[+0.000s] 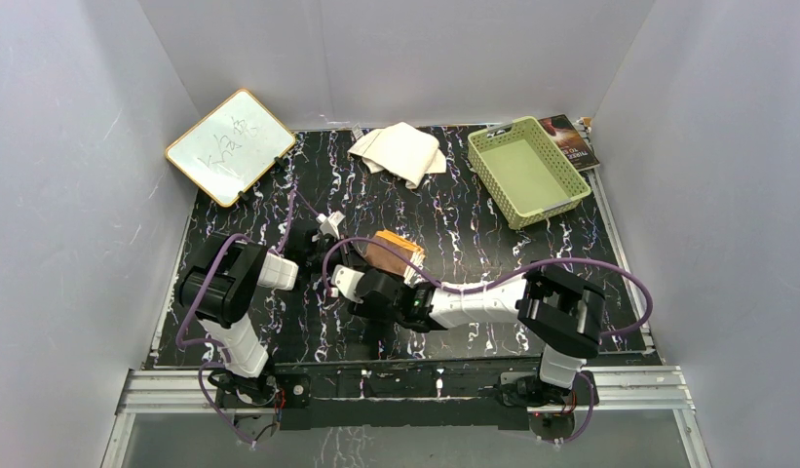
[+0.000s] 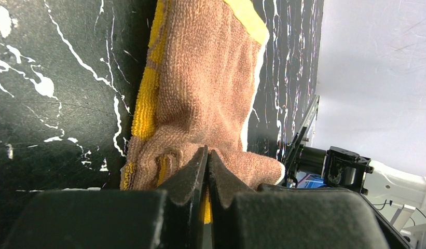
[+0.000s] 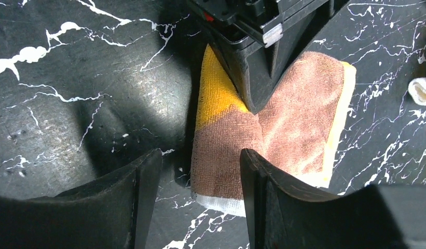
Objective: Roll the towels
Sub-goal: Roll the towel at the center of the board.
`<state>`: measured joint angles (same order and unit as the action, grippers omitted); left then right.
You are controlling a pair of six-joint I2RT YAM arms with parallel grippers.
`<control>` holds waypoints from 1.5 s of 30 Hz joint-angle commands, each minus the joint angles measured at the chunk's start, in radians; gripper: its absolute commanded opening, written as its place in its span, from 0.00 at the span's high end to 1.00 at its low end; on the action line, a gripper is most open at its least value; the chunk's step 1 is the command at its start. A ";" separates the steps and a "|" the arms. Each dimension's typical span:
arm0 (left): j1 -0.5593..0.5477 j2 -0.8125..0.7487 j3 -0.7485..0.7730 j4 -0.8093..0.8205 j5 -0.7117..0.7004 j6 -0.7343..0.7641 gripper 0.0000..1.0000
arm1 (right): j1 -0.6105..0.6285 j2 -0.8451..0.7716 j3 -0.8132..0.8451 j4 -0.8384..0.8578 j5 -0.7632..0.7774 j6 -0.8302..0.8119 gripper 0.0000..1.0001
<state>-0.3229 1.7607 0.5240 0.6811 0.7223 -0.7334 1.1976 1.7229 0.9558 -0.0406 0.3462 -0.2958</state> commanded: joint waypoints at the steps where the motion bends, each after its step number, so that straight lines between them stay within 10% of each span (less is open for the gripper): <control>1: -0.008 0.080 -0.053 -0.204 -0.127 0.092 0.97 | 0.006 0.041 0.025 0.077 0.044 -0.043 0.46; 11: -0.009 0.085 -0.053 -0.205 -0.121 0.094 0.97 | 0.005 0.121 0.040 0.084 0.076 -0.054 0.47; 28: -0.008 0.087 -0.041 -0.230 -0.105 0.110 0.97 | -0.064 0.219 0.059 -0.085 0.025 0.107 0.77; 36: -0.007 -0.034 0.006 -0.357 -0.130 0.132 0.96 | -0.117 0.183 0.052 -0.131 -0.220 0.234 0.90; 45: 0.076 -0.381 0.090 -0.593 -0.232 0.111 0.69 | -0.269 0.061 0.037 -0.074 -0.628 0.412 0.93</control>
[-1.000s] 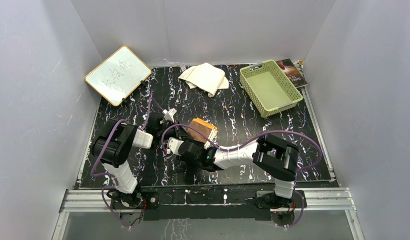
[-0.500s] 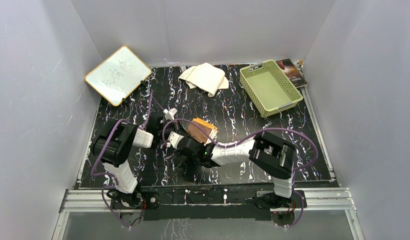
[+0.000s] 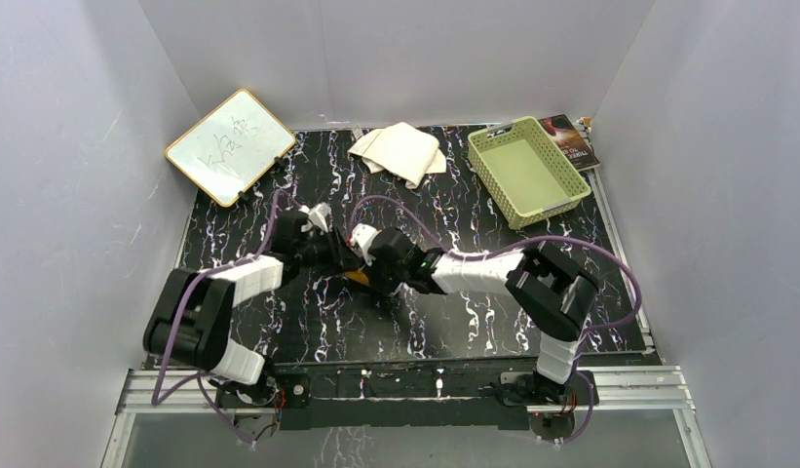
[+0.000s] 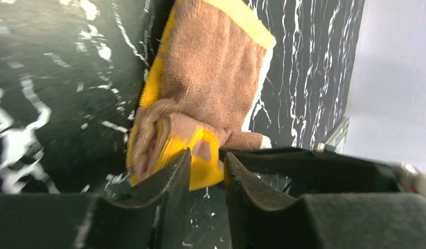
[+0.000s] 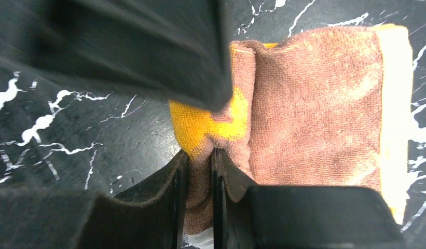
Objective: Roll the towels
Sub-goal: Roll the towel at the center of the board.
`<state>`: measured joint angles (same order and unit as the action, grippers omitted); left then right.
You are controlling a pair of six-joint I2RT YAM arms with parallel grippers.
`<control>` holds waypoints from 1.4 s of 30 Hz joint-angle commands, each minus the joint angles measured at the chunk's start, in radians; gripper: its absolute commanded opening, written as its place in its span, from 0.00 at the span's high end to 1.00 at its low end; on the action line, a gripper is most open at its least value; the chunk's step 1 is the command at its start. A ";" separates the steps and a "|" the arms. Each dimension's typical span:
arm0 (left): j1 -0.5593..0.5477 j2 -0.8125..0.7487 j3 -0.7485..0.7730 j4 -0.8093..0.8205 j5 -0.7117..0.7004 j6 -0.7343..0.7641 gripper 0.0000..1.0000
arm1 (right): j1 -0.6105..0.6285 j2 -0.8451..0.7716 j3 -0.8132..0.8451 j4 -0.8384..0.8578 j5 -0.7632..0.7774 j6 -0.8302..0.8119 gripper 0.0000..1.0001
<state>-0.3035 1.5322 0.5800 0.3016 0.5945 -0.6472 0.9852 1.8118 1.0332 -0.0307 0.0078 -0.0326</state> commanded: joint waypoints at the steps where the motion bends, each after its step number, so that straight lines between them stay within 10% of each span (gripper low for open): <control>1: 0.069 -0.203 0.041 -0.239 -0.116 0.028 0.67 | -0.079 -0.038 -0.044 -0.073 -0.340 0.167 0.94; 19: 0.093 -0.269 0.064 -0.247 -0.027 0.036 0.62 | -0.438 0.078 -0.062 0.192 -0.994 0.607 0.97; 42: -0.047 0.054 -0.061 0.379 0.136 -0.292 0.81 | -0.480 0.339 0.036 -0.011 -0.895 0.567 0.93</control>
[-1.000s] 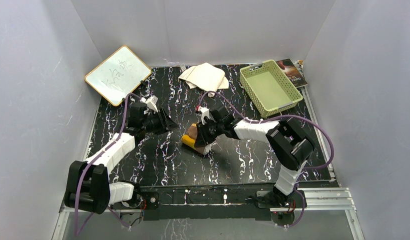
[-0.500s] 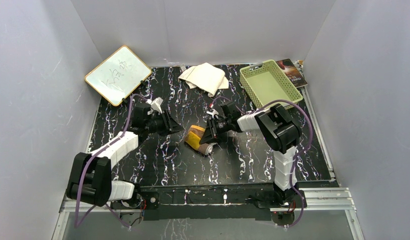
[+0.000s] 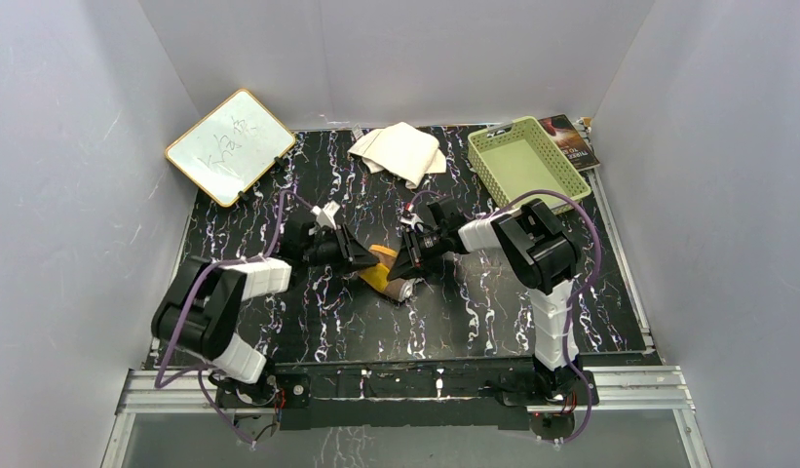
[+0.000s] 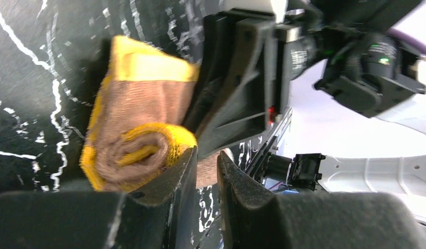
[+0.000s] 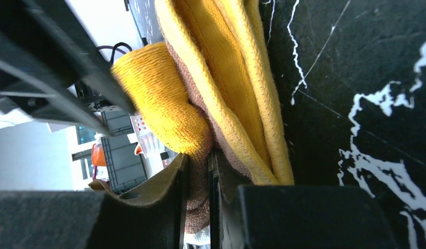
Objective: Roll the towels
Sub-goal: Roll the towel at the center of the board.
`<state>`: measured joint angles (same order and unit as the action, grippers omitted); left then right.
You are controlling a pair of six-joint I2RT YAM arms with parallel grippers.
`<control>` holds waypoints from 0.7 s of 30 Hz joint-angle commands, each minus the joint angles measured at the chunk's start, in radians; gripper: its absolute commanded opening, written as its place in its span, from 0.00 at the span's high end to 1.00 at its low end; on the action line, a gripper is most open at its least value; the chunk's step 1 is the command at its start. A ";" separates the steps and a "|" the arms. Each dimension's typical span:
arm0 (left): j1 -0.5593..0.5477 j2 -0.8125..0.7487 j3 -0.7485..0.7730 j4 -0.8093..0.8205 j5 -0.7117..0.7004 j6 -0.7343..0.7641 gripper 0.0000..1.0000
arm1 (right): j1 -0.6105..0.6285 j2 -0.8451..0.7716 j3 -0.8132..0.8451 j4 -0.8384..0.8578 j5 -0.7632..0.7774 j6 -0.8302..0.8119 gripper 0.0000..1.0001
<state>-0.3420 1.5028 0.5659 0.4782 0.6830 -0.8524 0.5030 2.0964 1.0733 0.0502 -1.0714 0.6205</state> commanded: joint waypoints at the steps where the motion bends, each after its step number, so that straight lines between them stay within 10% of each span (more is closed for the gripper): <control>1: -0.010 0.109 -0.058 0.238 0.044 -0.099 0.82 | 0.002 0.053 -0.003 -0.101 0.191 -0.092 0.93; 6: -0.023 0.165 -0.070 0.229 -0.056 -0.065 0.85 | 0.002 0.027 0.010 -0.183 0.267 -0.152 0.87; 14: -0.043 0.116 -0.066 -0.001 -0.225 0.092 0.86 | 0.039 -0.231 0.027 -0.247 0.557 -0.351 0.49; 21: -0.060 0.151 -0.053 -0.023 -0.234 0.113 0.86 | 0.198 -0.561 -0.073 -0.118 0.875 -0.577 0.41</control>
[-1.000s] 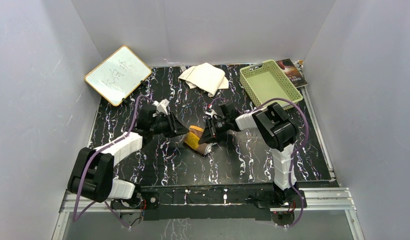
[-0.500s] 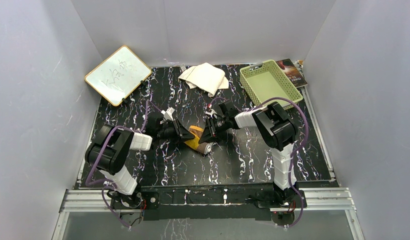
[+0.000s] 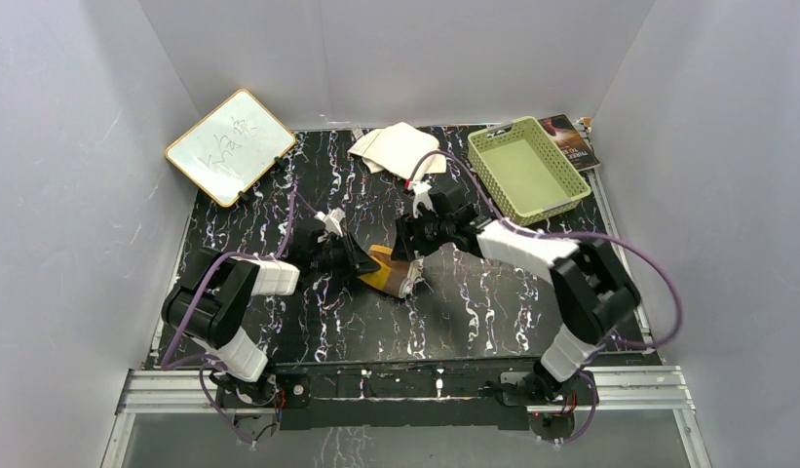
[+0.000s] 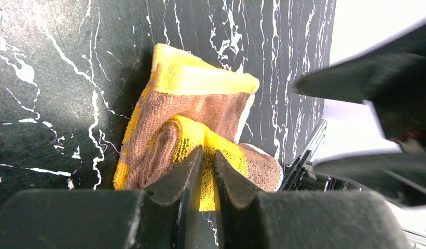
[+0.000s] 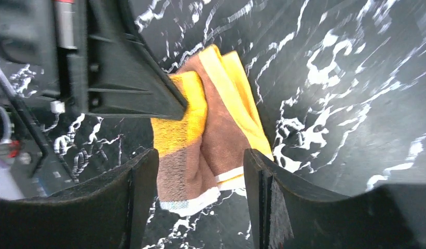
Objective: Roll the towels
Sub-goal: Roll the towel at the center of the board.
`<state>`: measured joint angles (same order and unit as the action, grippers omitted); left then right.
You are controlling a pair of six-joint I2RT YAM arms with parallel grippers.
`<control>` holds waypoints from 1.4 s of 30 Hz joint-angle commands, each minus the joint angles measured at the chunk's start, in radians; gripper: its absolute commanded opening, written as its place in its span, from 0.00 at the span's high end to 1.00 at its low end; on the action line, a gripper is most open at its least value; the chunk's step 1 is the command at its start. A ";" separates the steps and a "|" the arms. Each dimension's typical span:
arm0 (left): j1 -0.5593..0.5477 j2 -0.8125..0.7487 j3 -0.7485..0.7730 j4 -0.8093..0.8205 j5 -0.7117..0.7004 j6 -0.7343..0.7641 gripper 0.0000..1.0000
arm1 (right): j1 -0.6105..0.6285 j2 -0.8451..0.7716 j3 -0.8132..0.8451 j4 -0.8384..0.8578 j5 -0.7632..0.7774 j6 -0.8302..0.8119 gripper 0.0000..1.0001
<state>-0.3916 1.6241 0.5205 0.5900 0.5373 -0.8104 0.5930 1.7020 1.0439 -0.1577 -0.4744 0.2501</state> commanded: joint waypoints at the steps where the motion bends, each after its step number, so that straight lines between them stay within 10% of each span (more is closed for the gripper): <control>1: -0.013 0.037 -0.005 -0.136 -0.089 0.072 0.86 | 0.163 -0.191 -0.057 0.096 0.341 -0.266 0.41; 10: -0.023 0.070 0.001 -0.143 -0.088 0.082 0.86 | 0.446 -0.113 -0.061 0.059 0.643 -0.484 0.44; 30: -0.023 0.088 0.021 -0.186 -0.075 0.134 0.87 | 0.550 0.188 -0.073 0.113 1.061 -0.513 0.54; 37: -0.020 0.036 0.055 -0.285 -0.087 0.171 0.87 | 0.550 0.228 -0.041 0.072 1.015 -0.455 1.00; 42: 0.056 -0.112 0.139 -0.465 -0.095 0.217 0.84 | 0.519 0.163 -0.028 0.037 0.829 -0.389 1.00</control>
<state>-0.4004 1.6196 0.6205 0.4122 0.5056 -0.6815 1.1561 1.8713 1.0191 -0.0090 0.5705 -0.2565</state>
